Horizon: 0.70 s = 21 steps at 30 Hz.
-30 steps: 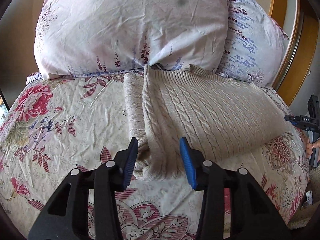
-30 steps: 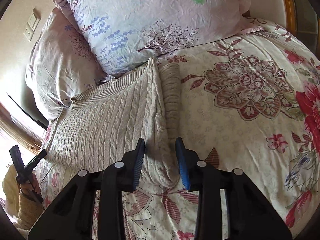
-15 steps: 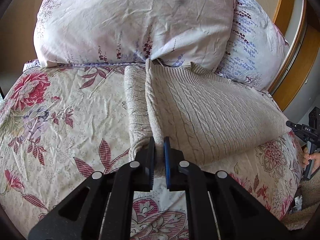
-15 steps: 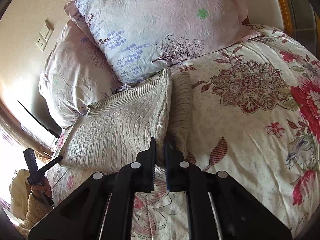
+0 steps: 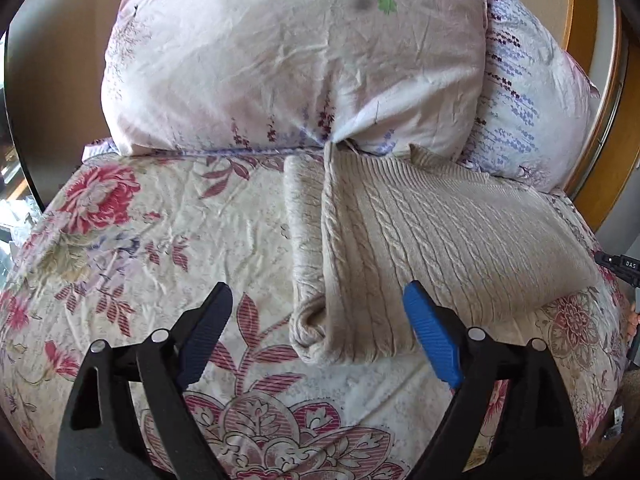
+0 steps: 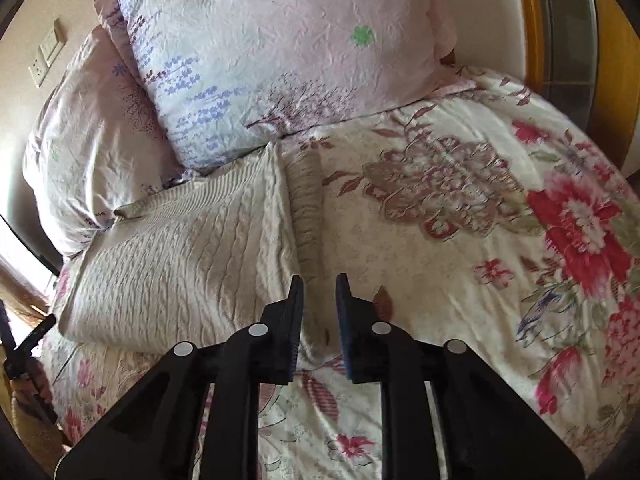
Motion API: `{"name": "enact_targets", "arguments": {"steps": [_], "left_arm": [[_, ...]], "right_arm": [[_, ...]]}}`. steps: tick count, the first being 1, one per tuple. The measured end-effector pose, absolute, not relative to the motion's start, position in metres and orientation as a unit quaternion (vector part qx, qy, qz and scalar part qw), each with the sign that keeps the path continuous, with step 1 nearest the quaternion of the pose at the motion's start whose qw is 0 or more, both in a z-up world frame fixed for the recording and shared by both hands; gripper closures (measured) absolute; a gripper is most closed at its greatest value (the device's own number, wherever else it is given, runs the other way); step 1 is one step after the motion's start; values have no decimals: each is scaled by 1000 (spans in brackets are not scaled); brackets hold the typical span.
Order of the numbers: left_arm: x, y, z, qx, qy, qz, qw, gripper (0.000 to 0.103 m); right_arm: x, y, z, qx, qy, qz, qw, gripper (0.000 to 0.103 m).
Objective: Fold small clothes
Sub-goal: 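Grasp the hem end with the left gripper, fold it up toward the collar, release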
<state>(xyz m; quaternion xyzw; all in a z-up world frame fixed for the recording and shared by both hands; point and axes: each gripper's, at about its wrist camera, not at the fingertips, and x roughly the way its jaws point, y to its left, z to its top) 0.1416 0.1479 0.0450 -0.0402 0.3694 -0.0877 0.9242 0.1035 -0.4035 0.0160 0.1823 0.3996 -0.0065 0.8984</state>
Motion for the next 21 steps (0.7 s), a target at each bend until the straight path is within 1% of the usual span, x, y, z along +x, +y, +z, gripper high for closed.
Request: {"name": "enact_targets", "arguments": {"steps": [1, 2, 3, 4, 5, 7, 10, 13, 16, 21], "left_arm": [[142, 150, 51, -45, 361, -79, 928, 14], [143, 152, 57, -49, 355, -65, 931, 9], [146, 153, 62, -53, 350, -54, 934, 5], [149, 153, 66, -56, 348, -45, 935, 5], [153, 151, 68, -57, 350, -37, 934, 3], [163, 144, 68, -51, 364, -11, 930, 2], [178, 128, 62, -18, 383, 44, 923, 2], [189, 115, 53, 15, 398, 50, 916, 2], [199, 108, 46, 34, 412, 57, 909, 2], [215, 108, 40, 37, 419, 51, 906, 2]], "right_arm": [[105, -403, 23, 173, 391, -18, 904, 58], [107, -401, 30, 167, 382, -25, 908, 31], [110, -397, 37, 161, 374, -34, 913, 17], [114, -390, 44, 154, 369, -40, 916, 5], [119, -381, 49, 146, 366, -36, 919, 4], [132, -355, 57, 126, 366, -20, 922, 1], [158, -307, 56, 85, 399, -40, 912, 1], [184, -261, 47, 45, 430, -13, 902, 1], [198, -226, 32, 9, 436, 0, 900, 1], [214, -205, 1, 20, 457, 2, 889, 1]]}}
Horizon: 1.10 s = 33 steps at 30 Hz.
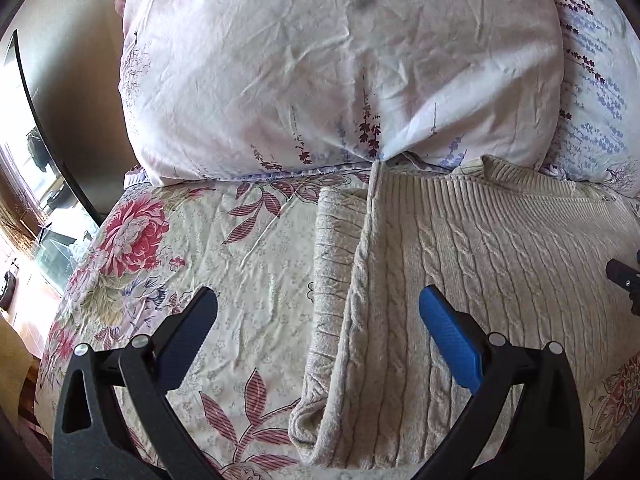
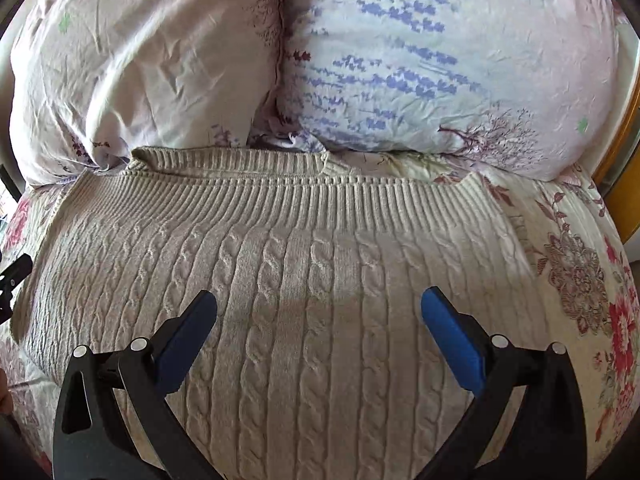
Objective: Fold small clothes
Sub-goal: 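Grasp the hem end with the left gripper, fold it up toward the collar, release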
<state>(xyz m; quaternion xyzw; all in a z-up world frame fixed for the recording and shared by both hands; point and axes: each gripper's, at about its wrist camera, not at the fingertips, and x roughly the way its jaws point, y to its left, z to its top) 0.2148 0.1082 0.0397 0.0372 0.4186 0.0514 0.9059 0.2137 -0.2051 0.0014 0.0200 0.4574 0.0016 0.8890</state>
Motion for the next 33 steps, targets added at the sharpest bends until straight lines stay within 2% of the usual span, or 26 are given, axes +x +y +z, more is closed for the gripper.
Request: {"name": "enact_targets", "arguments": {"steps": [5, 11, 19, 20, 21, 22, 23, 25, 26, 27, 29, 33], "left_arm": [[229, 118, 34, -10, 413, 14, 911, 2], [252, 114, 18, -8, 454, 4, 891, 2], [273, 121, 4, -83, 507, -89, 853, 5], [274, 119, 5, -80, 508, -94, 852, 9], [275, 120, 6, -84, 506, -103, 852, 22], [275, 120, 7, -90, 503, -105, 853, 27], [277, 122, 8, -104, 504, -115, 850, 39], [280, 127, 8, -134, 504, -119, 845, 51], [281, 130, 7, -152, 504, -127, 840, 66], [280, 134, 5, -179, 504, -137, 834, 74], [280, 138, 3, -213, 502, -147, 825, 79], [274, 128, 15, -205, 489, -153, 834, 82]], "right_arm": [[216, -206, -11, 22, 459, -6, 888, 1], [213, -204, -9, 18, 449, -10, 893, 1], [212, -205, -10, 19, 449, -5, 894, 1], [212, -205, -10, 19, 449, -4, 894, 1], [213, -205, -10, 19, 449, -4, 894, 1], [213, -205, -10, 19, 449, -4, 894, 1], [212, -206, -10, 19, 449, -4, 894, 1], [213, -205, -9, 19, 449, -4, 894, 1], [213, -206, -9, 19, 449, -4, 894, 1], [214, -205, -9, 19, 449, -5, 894, 1], [214, -204, -9, 19, 449, -5, 893, 1], [213, -204, -9, 18, 450, -4, 893, 1]]}}
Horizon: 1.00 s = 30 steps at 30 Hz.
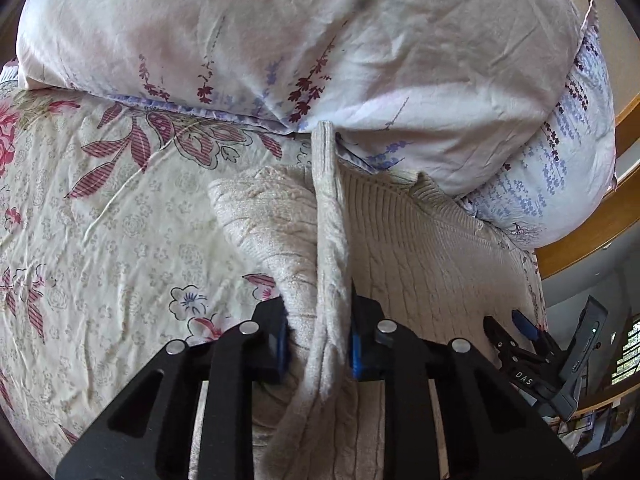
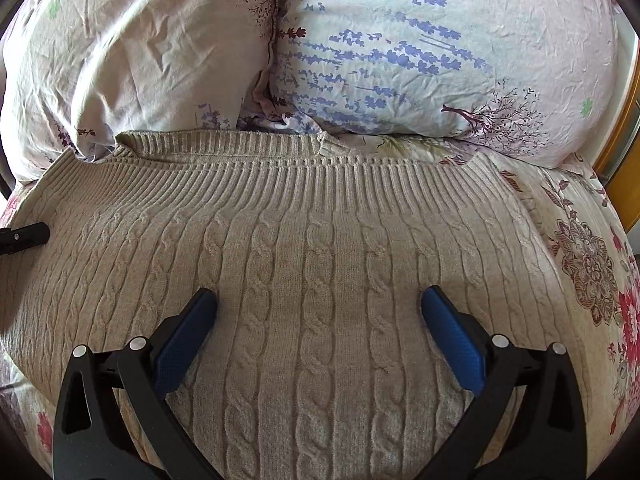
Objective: Fold small clothes
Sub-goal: 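Grasp the hem end with the left gripper, fold it up toward the collar, release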
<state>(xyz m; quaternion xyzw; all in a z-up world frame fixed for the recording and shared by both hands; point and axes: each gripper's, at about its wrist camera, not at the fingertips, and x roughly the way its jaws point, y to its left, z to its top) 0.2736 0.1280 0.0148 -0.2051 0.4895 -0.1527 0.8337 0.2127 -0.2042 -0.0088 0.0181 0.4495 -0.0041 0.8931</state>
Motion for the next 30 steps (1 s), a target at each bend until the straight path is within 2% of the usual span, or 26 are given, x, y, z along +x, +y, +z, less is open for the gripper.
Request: {"name": "enact_targets", "arguments": {"steps": [14, 18, 23, 28, 30], "left_arm": [[274, 43, 87, -290, 444, -253, 809, 84], [287, -3, 96, -307, 448, -277, 793, 84], [289, -79, 87, -309, 464, -317, 768, 84], [289, -158, 61, -307, 485, -351, 740, 83], [289, -184, 44, -301, 505, -355, 727, 78]], "right_arm": [[213, -205, -8, 4, 451, 16, 892, 1], [203, -238, 10, 55, 452, 41, 889, 1], [172, -301, 33, 55, 404, -24, 913, 1], [145, -367, 25, 82, 396, -82, 911, 1], [142, -390, 23, 105, 397, -97, 906, 1]]}}
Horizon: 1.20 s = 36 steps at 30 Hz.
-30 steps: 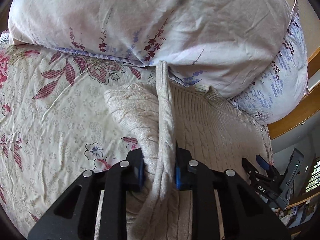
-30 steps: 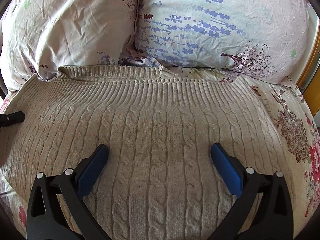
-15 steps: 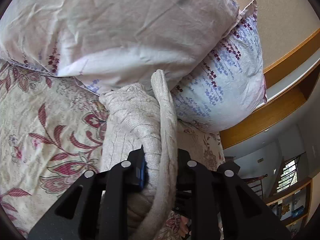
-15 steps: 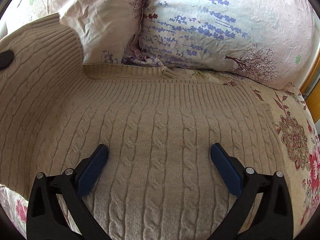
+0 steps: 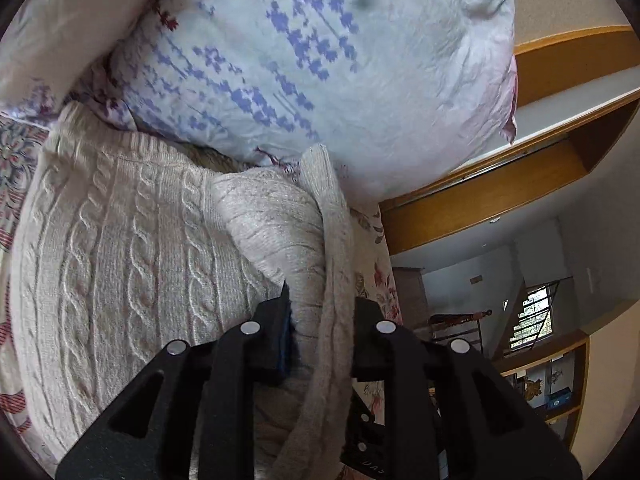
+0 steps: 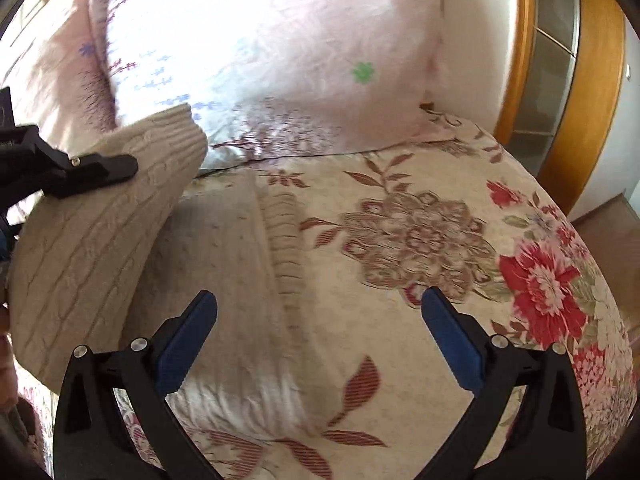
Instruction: Fold small clothes
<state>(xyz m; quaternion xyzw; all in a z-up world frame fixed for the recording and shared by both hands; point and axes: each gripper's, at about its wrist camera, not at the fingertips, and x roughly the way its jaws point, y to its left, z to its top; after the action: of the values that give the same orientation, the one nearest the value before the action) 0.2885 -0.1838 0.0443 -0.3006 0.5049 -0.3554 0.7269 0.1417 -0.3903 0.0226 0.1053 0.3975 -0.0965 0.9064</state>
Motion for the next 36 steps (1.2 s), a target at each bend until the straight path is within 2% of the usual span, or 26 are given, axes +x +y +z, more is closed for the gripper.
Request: {"name": "enact_targets", "arguments": {"steps": [4, 5, 6, 9, 12, 14, 18, 21, 25, 26, 27, 29, 30, 36], "left_arm": [[290, -205, 18, -356, 530, -404, 655, 62], [288, -202, 21, -367, 526, -420, 642, 47], [285, -195, 30, -366, 517, -423, 648, 36], [268, -163, 71, -300, 462, -406, 729, 19], [237, -136, 101, -176, 412, -326, 832, 9], [213, -124, 108, -88, 380, -268, 881, 5], [186, -114, 96, 45, 347, -198, 916, 2], [180, -111, 75, 73, 367, -203, 905, 2], [178, -116, 53, 93, 380, -209, 896, 2], [178, -117, 50, 95, 382, -210, 895, 2], [179, -115, 48, 97, 383, -212, 894, 2], [176, -113, 47, 100, 382, -211, 894, 2], [176, -112, 46, 103, 380, -208, 896, 2], [179, -107, 41, 105, 381, -188, 899, 2]], "right_arm": [[127, -421, 26, 161, 375, -88, 909, 1], [124, -425, 28, 168, 369, -85, 910, 1], [121, -429, 31, 174, 363, -77, 912, 1], [125, -445, 34, 204, 353, -29, 913, 1], [133, -450, 38, 245, 352, 31, 903, 1], [142, -451, 37, 276, 355, 64, 891, 1], [168, -451, 24, 333, 386, 102, 854, 21], [184, -450, 11, 355, 412, 105, 832, 35], [200, -443, 0, 353, 434, 103, 823, 49], [204, -441, -2, 347, 438, 104, 823, 58], [208, -439, -3, 341, 442, 106, 823, 72], [212, -435, -4, 322, 447, 104, 828, 81], [213, -433, -2, 312, 443, 103, 834, 89], [217, -431, 19, 288, 408, 97, 861, 93]]}}
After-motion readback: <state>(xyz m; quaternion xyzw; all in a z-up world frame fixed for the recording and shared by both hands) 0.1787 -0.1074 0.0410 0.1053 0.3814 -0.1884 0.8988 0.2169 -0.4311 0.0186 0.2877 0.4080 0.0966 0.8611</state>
